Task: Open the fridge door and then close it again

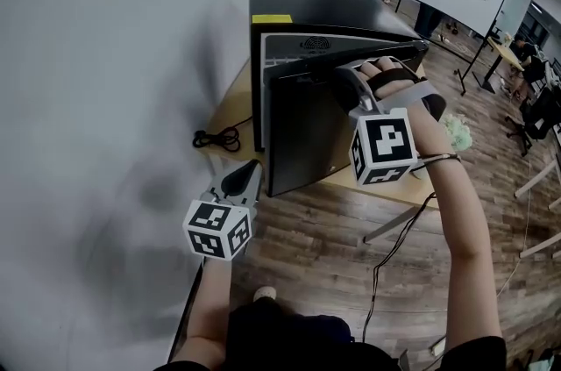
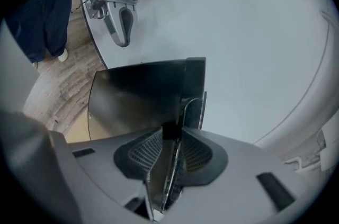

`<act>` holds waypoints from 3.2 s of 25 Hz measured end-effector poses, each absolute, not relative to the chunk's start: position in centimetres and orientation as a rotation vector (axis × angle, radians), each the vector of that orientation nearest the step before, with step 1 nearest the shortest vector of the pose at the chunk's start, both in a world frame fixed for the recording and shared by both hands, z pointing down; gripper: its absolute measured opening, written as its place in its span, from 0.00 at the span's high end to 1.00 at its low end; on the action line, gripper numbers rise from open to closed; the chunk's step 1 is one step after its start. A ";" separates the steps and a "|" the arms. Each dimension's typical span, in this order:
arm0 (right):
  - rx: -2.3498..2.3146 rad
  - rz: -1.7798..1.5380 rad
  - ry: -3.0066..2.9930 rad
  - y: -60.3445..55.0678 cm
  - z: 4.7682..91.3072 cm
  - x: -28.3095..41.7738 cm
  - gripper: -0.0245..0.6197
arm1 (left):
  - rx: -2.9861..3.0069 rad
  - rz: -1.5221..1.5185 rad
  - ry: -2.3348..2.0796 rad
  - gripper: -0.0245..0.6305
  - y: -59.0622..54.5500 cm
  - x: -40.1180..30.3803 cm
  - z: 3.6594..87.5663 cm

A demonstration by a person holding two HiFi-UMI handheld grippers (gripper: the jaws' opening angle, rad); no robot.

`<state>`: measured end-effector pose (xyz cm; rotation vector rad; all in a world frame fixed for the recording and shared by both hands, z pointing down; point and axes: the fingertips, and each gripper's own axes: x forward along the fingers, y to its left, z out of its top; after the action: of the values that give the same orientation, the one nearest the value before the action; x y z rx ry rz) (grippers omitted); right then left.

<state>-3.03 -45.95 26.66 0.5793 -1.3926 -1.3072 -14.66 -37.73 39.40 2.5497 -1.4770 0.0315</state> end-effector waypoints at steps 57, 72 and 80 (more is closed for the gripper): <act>1.060 -1.106 -1.603 -51.5 23.3 -3.4 0.80 | 2.660 0.004 -1.332 0.95 -41.0 -18.7 37.9; 1.679 -0.393 -2.328 -41.3 26.7 4.0 0.92 | 2.737 -0.023 -1.193 0.95 -39.3 -14.2 36.5; 1.931 -0.127 -2.447 -35.9 30.7 5.7 0.95 | 2.742 -0.035 -1.133 0.95 -38.3 -12.5 37.4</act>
<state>5.66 -35.92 30.65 1.9312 -2.4468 -0.1269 -12.45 -38.35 37.37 2.7425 -1.1326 -0.0355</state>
